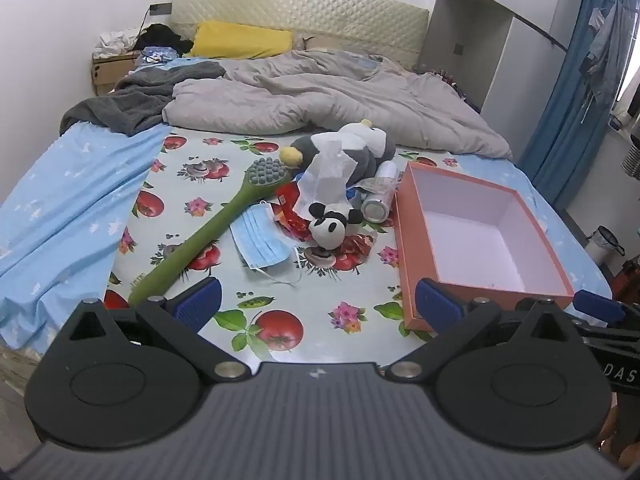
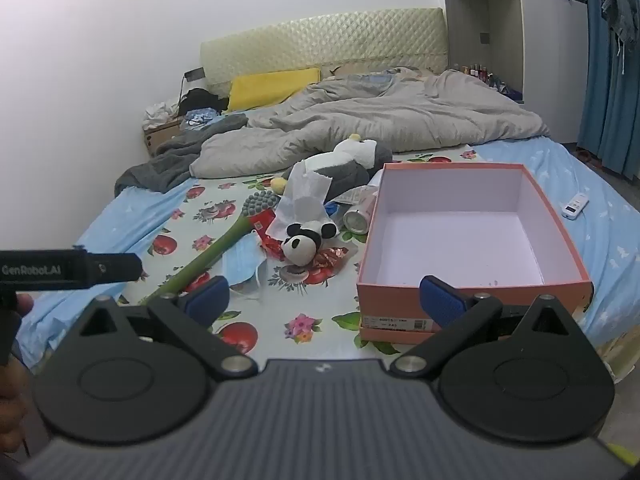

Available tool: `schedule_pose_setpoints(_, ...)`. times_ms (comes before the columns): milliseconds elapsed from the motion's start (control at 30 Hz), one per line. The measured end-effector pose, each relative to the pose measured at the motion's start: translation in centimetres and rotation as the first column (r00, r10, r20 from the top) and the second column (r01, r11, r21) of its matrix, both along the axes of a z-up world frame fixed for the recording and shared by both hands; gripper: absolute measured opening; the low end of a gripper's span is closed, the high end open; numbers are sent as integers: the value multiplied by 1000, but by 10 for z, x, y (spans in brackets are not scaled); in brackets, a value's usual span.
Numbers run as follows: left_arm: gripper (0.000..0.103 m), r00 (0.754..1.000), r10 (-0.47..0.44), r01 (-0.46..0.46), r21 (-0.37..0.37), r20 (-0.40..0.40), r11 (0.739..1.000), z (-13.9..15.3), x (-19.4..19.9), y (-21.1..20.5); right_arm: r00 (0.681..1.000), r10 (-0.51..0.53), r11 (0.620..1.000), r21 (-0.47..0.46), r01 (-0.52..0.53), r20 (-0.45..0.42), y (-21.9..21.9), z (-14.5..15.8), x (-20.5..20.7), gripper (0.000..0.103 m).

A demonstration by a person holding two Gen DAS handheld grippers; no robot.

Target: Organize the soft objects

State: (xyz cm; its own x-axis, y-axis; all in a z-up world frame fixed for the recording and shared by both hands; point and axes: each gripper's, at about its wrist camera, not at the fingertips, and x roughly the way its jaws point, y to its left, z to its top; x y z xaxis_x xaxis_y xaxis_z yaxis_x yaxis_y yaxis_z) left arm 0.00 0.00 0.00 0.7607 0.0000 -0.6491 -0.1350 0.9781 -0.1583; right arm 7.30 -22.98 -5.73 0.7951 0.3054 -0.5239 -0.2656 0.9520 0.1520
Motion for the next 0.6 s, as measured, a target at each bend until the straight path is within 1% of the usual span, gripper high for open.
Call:
schedule_pose_setpoints(100,103,1000,-1,1,15,3,1000,0,0,0,1000,3,1000,20,-3,-1,-1,0,0,103)
schedule_pose_setpoints(600,103,1000,-1,1,11,0,1000,0,-1,-1,1000,-1,1000,11,1,-13,-1,-1,0,103)
